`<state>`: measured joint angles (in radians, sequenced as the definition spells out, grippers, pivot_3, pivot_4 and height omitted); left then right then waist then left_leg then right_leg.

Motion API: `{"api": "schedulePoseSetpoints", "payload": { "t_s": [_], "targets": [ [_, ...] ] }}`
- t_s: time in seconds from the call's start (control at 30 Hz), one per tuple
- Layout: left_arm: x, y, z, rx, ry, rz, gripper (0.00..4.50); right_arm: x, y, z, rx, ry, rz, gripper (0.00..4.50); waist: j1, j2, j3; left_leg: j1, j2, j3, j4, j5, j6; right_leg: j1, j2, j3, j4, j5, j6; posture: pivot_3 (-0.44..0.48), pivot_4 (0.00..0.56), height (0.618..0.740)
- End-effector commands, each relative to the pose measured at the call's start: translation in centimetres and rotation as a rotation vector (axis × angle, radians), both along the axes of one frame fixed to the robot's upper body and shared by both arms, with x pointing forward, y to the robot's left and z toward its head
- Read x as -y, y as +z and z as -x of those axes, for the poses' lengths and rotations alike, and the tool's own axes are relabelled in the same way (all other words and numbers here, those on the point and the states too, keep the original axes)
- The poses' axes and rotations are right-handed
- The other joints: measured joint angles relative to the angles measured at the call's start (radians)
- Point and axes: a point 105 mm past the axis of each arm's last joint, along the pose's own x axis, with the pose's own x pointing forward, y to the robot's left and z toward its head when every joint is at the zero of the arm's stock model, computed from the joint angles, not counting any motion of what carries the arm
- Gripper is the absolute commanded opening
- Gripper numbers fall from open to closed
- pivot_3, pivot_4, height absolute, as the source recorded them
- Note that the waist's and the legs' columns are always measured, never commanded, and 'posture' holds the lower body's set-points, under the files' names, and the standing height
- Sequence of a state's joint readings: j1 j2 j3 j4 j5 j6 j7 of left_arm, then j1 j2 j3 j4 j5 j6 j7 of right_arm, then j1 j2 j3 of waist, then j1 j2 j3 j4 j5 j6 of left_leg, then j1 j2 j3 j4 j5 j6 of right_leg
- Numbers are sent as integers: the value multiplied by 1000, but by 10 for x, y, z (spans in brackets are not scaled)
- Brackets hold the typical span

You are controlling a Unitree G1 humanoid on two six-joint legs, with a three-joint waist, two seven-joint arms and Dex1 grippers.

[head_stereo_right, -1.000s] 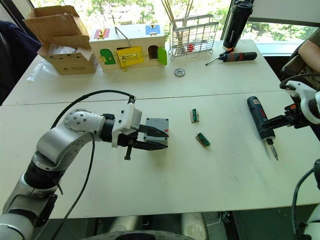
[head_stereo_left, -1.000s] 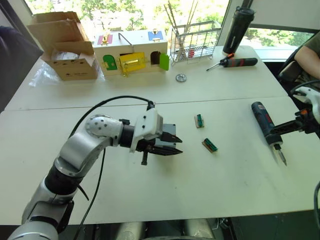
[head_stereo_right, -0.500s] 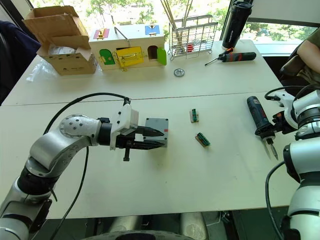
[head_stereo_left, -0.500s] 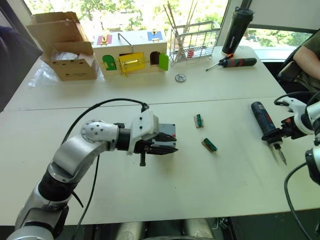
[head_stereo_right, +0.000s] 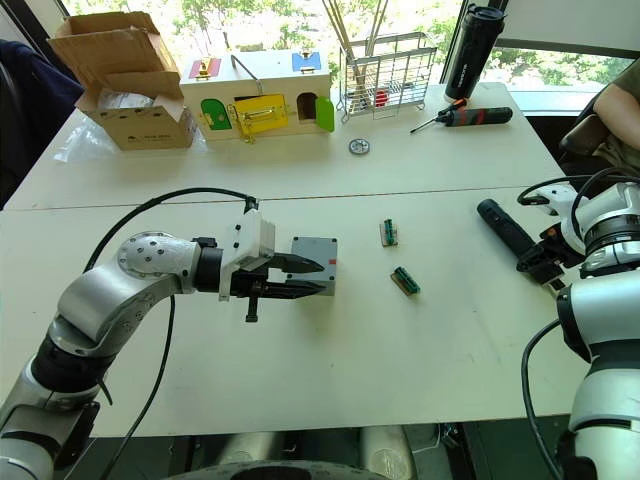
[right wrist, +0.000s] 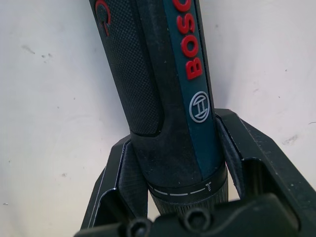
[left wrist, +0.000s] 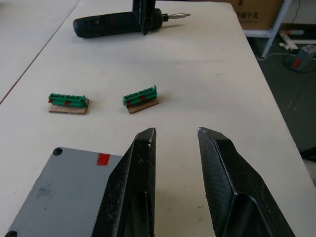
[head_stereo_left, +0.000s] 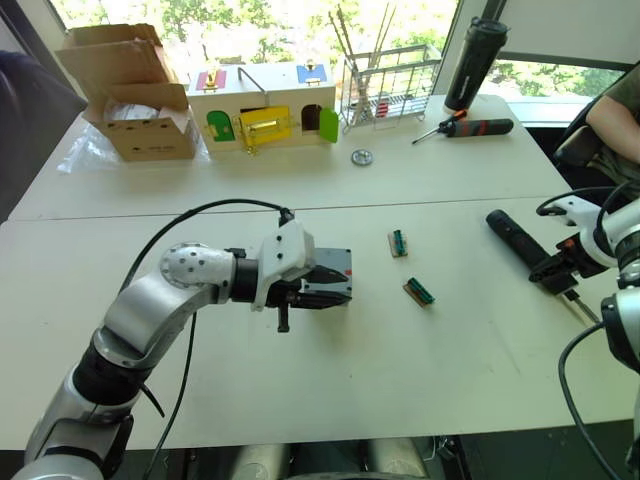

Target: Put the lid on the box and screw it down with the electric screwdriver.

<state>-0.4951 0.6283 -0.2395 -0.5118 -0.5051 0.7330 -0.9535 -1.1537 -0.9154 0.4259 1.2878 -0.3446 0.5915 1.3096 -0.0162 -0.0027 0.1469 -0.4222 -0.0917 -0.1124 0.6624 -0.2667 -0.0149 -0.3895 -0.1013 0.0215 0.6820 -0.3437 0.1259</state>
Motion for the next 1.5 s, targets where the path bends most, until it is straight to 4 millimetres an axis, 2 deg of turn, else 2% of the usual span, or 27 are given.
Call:
{"api": "schedulePoseSetpoints", "payload": {
  "t_s": [0.03,0.1,0.2,0.27,0.37,0.5,0.6,0.7,0.8,0.9,1.0,1.1,1.27,1.33,1.5],
  "targets": [
    [-2,6,-2,25,8,17,1343,-2,-13,10,-73,17,-44,1767,1,0,0,0,0,0,0,0,0,0,0,0,0,0,0,0,150,740],
    [-3,5,-4,26,15,17,1343,3,-7,7,-32,23,-14,1767,1,0,0,0,0,0,0,0,0,0,0,0,0,0,0,0,150,740],
    [-8,6,-13,31,39,20,1343,3,14,-8,116,7,-21,1767,0,0,0,0,0,0,0,0,0,0,0,-1,0,0,0,0,150,740],
    [-14,6,-21,31,64,21,1343,-2,42,-23,252,0,-61,1767,-1,1,1,0,0,1,0,0,0,0,0,0,0,0,0,0,150,740],
    [-21,7,-31,30,93,26,1343,-13,88,-39,444,-14,-140,1767,-6,12,6,-1,-1,4,0,0,0,-3,-1,3,1,0,0,0,150,740],
    [-28,11,-39,13,108,45,1343,-48,159,-49,678,34,-402,1767,-5,14,6,-3,0,6,-1,0,-1,-10,-1,3,2,0,0,0,150,740],
    [-31,12,-45,-2,115,51,1343,-84,215,-45,912,116,-671,1767,-1,13,6,-4,2,5,-2,1,-1,-13,-1,3,2,0,0,0,150,740],
    [-33,12,-52,-15,122,52,1343,-112,248,-29,1171,186,-844,1767,3,13,6,-5,1,3,-2,1,-2,-11,0,1,3,0,0,0,150,740],
    [-33,11,-57,-24,121,48,1343,-140,247,-10,1358,191,-937,1767,4,12,6,-5,1,0,0,1,-2,-7,-1,-1,4,0,0,0,150,740],
    [-33,11,-61,-30,128,43,1343,-175,234,10,1352,226,-1116,1767,6,12,6,-5,-1,-1,1,1,-2,-7,-1,-1,6,0,0,0,150,740],
    [-31,12,-63,-41,137,46,1343,-212,214,28,1367,298,-1183,1767,2,12,6,-5,-2,-2,1,1,-2,-8,-2,-1,9,0,0,0,150,740],
    [-31,10,-65,-48,139,37,1343,-239,197,36,1346,320,-1227,1767,-8,12,6,-5,-3,-2,1,1,-2,-9,-2,-1,13,0,0,0,150,740],
    [-28,-1,-66,-62,135,10,1343,-267,164,38,1325,340,-1179,1767,-25,12,6,-4,-3,-2,1,1,-2,-10,-2,0,16,0,0,0,150,740],
    [-28,-11,-68,-59,140,-23,1343,-279,151,38,1308,364,-1156,1767,-30,12,6,-3,-3,-2,1,1,-2,-10,-2,0,17,0,0,0,150,740],
    [-32,-31,-69,-55,144,-90,1343,-291,132,31,1295,365,-1129,1767,-40,12,6,-3,-3,-2,-1,1,-2,-13,-1,0,18,0,0,0,150,740]
  ]
}}
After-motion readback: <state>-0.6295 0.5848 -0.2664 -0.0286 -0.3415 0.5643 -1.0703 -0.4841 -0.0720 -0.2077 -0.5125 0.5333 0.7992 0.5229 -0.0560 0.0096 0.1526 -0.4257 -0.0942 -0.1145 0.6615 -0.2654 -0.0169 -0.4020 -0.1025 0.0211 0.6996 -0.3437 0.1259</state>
